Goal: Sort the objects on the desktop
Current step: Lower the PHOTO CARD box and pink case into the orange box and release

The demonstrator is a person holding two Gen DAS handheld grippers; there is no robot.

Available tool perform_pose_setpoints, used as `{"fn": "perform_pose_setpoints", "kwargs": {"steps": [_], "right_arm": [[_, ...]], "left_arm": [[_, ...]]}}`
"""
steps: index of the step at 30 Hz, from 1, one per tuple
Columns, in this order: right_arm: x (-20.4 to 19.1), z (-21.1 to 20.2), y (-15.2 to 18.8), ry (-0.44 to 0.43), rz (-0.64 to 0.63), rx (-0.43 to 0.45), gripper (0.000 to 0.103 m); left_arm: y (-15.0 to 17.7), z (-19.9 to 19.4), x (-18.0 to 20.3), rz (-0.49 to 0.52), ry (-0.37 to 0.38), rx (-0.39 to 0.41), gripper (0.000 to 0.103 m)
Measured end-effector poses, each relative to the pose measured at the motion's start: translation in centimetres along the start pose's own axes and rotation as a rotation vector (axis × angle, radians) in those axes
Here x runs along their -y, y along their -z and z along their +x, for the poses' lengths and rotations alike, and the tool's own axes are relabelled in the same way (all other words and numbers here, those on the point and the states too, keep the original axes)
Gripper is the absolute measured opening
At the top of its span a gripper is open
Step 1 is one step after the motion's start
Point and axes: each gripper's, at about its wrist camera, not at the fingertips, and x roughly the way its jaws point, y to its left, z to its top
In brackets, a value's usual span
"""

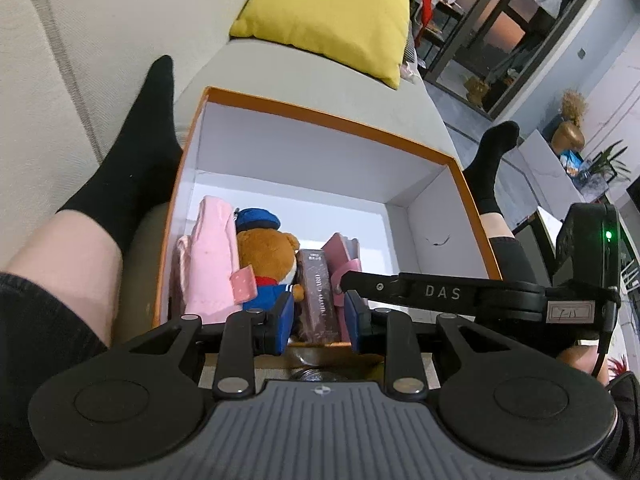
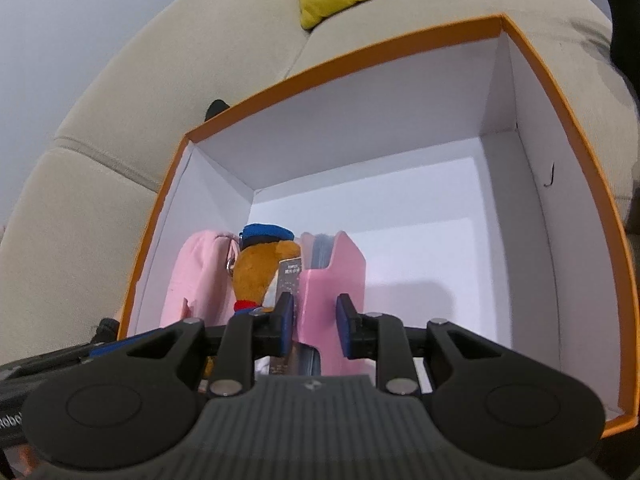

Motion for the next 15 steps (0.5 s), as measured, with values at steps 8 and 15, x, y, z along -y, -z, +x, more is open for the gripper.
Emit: {"fn": "perform_pose_setpoints", "kwargs": {"steps": [8,15], "right_arm": [[-0.5,-0.2,0.6,0.016,-0.054,0.010,0.023],[-3.9,-0.7,1.1,0.206,-0.307,0.052,0.017]], "left_arm": [[0.7,-0.8,-0.8,-0.039,0.004,0.027,0.030],[0.8,-1.1,-0.6,-0.037,0.008,0.039,0.030]]}}
